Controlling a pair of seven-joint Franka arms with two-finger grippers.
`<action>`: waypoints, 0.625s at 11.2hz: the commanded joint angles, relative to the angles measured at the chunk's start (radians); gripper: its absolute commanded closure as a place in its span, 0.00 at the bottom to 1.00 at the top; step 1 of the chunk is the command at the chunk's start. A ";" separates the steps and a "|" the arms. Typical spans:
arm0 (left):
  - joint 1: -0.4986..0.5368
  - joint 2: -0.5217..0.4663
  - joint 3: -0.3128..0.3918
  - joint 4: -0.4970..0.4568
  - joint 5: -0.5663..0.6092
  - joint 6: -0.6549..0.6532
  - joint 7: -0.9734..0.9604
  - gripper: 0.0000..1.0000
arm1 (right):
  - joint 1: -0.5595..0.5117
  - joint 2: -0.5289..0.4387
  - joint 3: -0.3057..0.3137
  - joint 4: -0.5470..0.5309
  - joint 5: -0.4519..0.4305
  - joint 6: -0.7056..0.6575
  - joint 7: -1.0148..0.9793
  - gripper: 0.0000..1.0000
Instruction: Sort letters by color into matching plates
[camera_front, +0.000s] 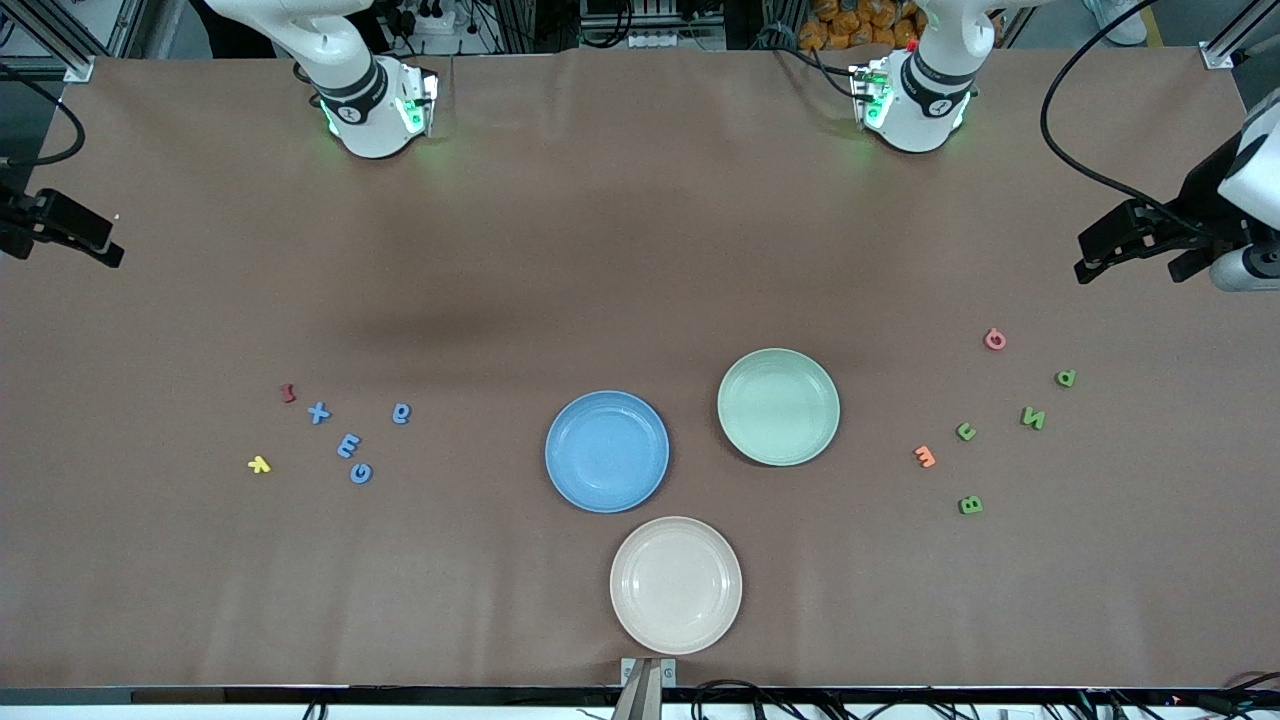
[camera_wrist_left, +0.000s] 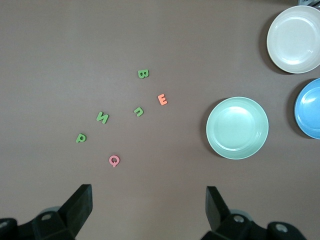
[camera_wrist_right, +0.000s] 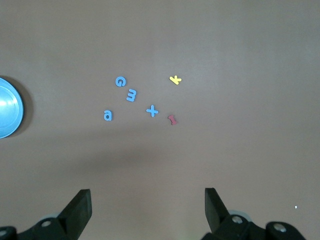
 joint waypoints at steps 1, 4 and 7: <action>-0.003 -0.012 0.002 0.003 0.022 0.000 0.022 0.00 | -0.011 0.000 0.015 0.007 -0.018 -0.012 0.016 0.00; 0.000 0.001 0.011 0.001 0.009 0.001 0.026 0.00 | -0.013 0.000 0.015 0.005 -0.018 -0.012 0.016 0.00; -0.006 0.061 0.007 -0.003 0.020 0.039 0.025 0.00 | -0.024 0.001 0.013 0.005 -0.018 -0.012 0.007 0.00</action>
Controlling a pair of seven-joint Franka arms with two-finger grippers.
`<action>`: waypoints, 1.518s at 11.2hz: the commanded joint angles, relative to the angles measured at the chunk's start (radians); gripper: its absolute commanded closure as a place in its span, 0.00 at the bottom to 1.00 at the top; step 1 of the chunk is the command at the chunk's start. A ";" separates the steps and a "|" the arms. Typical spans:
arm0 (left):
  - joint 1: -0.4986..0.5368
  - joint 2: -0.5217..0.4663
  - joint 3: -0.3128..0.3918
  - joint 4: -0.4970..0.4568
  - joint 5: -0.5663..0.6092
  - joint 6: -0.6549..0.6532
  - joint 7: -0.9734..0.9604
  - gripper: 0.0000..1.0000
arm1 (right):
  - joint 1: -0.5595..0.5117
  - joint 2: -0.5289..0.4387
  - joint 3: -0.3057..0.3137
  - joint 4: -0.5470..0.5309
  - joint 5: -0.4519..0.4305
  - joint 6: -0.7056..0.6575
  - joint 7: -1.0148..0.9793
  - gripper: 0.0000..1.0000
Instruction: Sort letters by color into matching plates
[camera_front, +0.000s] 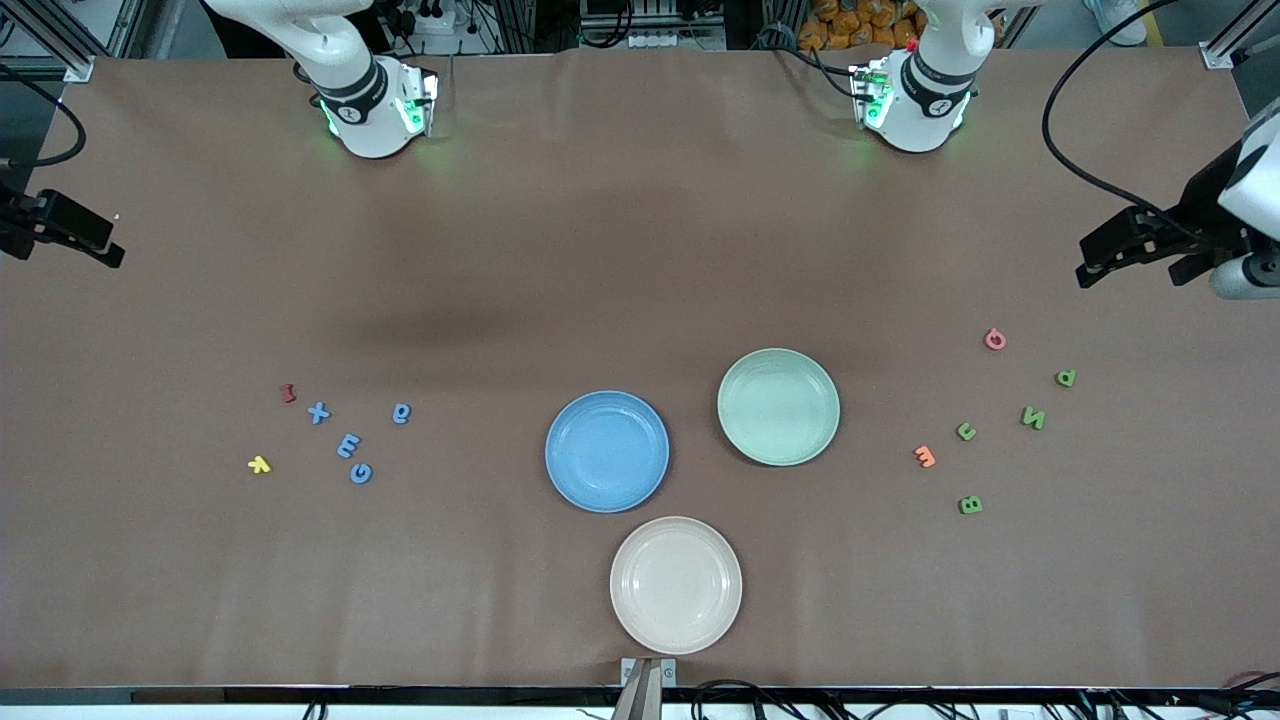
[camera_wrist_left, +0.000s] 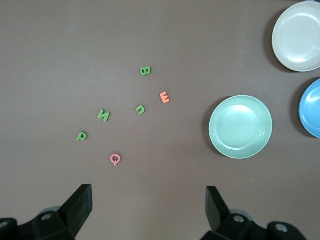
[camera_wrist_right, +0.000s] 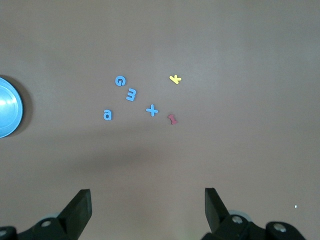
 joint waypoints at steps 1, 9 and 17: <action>-0.005 0.068 -0.003 -0.011 0.012 0.094 0.019 0.00 | -0.040 -0.001 0.013 0.005 -0.017 -0.009 0.002 0.00; -0.025 0.315 -0.001 -0.022 0.021 0.270 -0.117 0.00 | -0.042 0.039 0.016 -0.034 0.039 0.015 0.022 0.00; -0.057 0.513 -0.003 -0.133 0.132 0.617 -0.260 0.00 | -0.001 0.119 0.045 -0.383 0.134 0.511 0.376 0.00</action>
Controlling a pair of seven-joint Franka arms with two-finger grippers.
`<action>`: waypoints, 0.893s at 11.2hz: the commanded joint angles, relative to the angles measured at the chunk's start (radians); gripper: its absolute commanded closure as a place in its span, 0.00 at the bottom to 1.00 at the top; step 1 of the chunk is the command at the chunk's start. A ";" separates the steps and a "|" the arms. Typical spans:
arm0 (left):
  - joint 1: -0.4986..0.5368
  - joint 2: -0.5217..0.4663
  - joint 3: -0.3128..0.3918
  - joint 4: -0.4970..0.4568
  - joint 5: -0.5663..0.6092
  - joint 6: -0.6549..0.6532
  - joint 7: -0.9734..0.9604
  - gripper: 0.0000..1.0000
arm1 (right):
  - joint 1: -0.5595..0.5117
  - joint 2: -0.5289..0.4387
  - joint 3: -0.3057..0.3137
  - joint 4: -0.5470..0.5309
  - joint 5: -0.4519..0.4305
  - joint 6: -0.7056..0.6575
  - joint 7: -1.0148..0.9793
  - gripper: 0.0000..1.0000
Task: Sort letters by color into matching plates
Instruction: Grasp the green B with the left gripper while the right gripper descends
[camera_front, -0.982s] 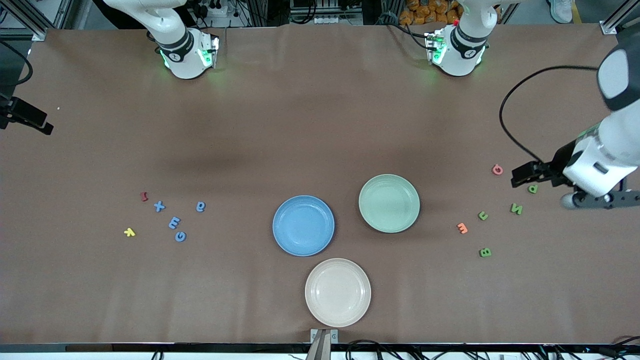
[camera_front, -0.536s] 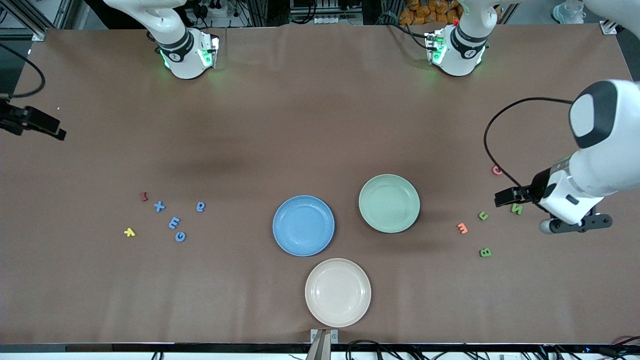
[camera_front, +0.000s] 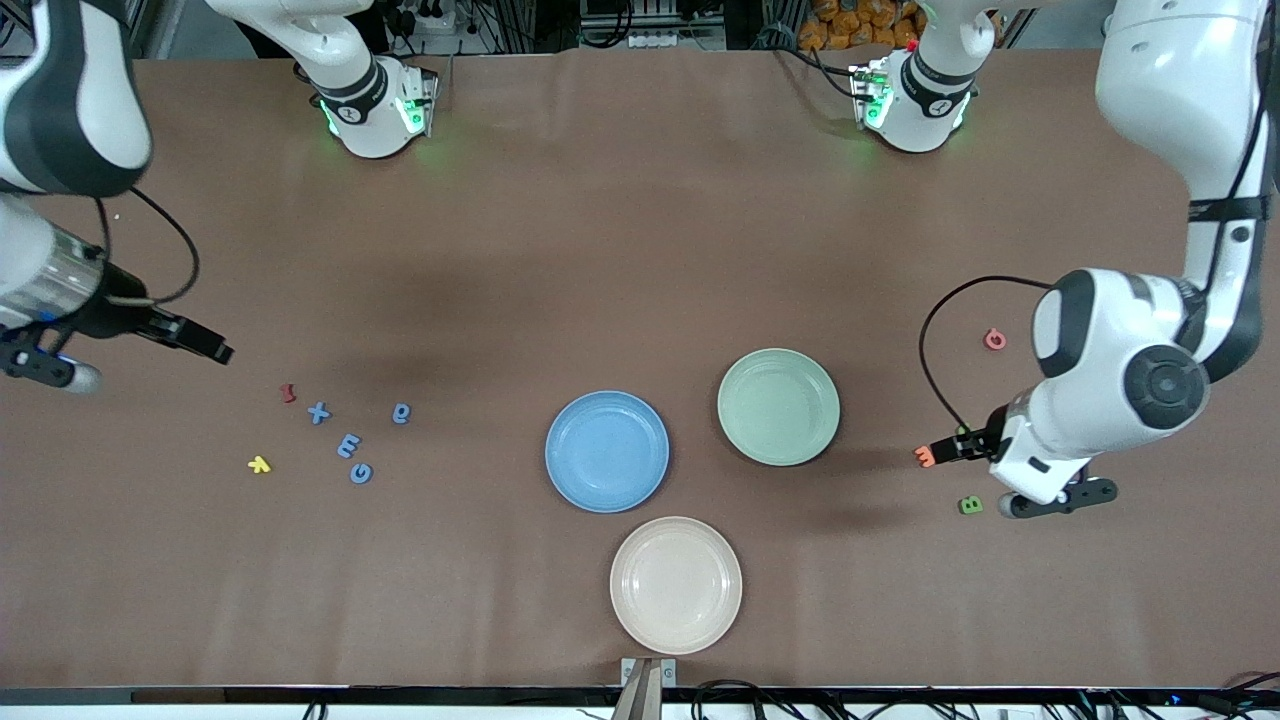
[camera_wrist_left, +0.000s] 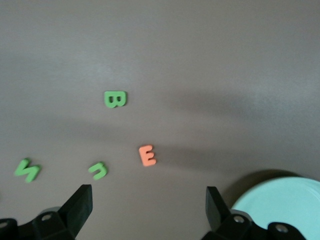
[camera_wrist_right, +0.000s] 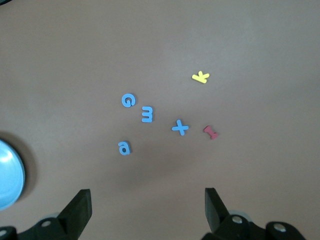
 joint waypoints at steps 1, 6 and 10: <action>0.012 0.024 0.000 -0.106 0.030 0.185 -0.028 0.00 | 0.020 0.068 0.025 -0.046 0.027 0.101 0.193 0.00; 0.041 0.041 0.005 -0.146 0.048 0.254 0.013 0.00 | 0.086 0.255 0.094 -0.046 0.007 0.273 0.278 0.00; 0.080 0.091 0.010 -0.136 0.051 0.335 0.114 0.00 | 0.101 0.300 0.101 -0.093 -0.048 0.328 0.050 0.00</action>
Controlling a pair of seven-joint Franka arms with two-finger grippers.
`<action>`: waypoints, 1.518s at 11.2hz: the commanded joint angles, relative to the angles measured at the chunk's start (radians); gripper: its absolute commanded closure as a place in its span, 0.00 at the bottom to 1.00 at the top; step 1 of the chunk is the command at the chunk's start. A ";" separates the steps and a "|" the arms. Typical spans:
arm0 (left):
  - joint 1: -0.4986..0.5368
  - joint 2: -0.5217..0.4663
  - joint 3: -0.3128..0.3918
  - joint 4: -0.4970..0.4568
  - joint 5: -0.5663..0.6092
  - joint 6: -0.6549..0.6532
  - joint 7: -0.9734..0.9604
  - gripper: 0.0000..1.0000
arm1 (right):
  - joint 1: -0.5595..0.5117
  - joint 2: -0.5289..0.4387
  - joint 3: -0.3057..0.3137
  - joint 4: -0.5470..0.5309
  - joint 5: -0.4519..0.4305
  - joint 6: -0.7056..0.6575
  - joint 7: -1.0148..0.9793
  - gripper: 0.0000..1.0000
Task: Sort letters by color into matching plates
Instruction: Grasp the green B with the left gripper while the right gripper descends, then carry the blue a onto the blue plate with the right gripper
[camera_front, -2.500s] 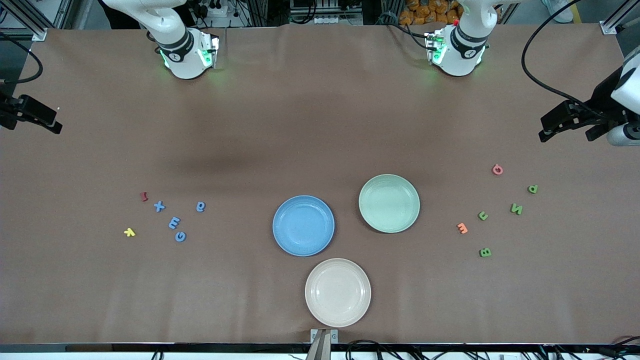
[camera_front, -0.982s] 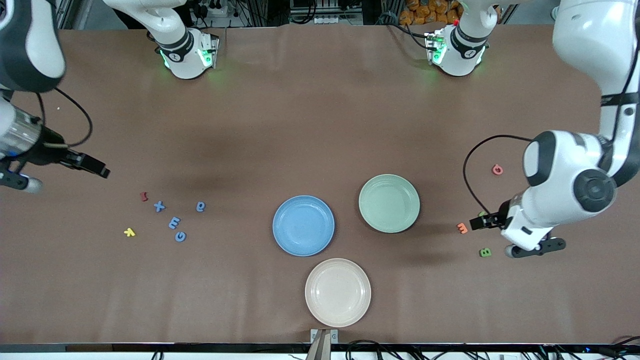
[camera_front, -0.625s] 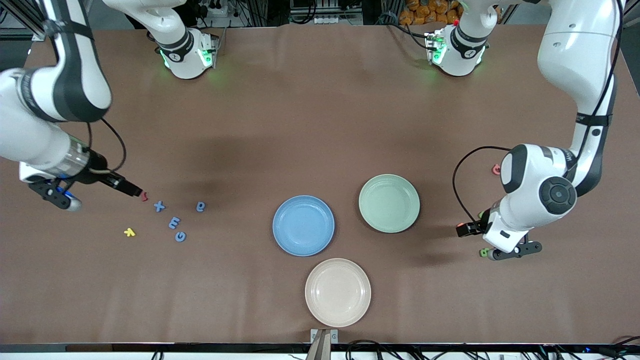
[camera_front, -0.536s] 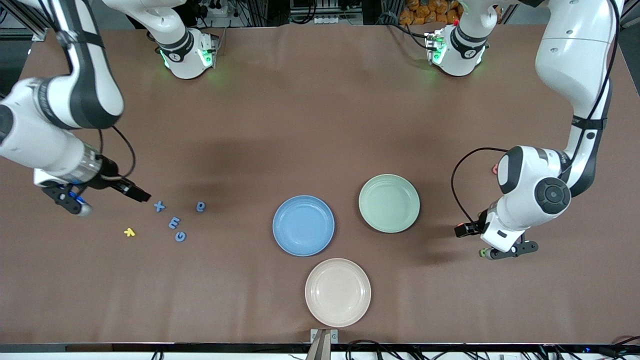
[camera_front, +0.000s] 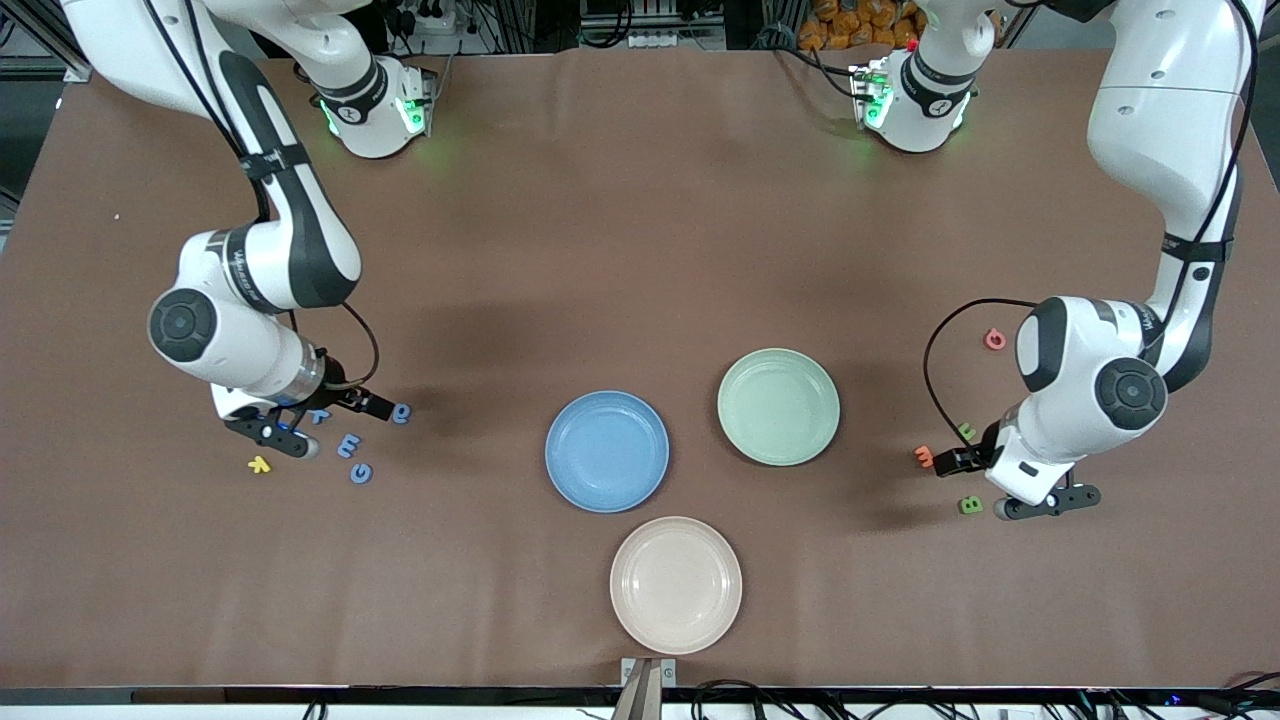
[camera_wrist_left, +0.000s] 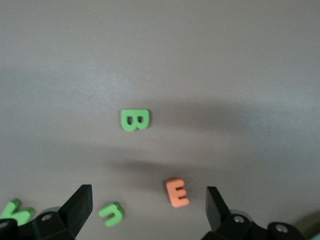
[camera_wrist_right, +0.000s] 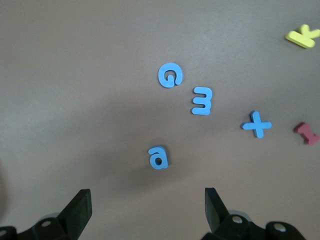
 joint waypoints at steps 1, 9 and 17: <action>0.034 0.066 0.000 0.001 0.027 0.134 0.085 0.00 | -0.003 0.006 0.005 -0.059 -0.027 0.072 -0.123 0.00; 0.047 0.180 0.000 0.087 0.024 0.215 0.183 0.03 | -0.008 0.122 0.027 -0.130 -0.025 0.319 -0.133 0.00; 0.040 0.238 0.009 0.156 0.029 0.214 0.267 0.13 | -0.011 0.148 0.027 -0.191 -0.090 0.433 -0.145 0.47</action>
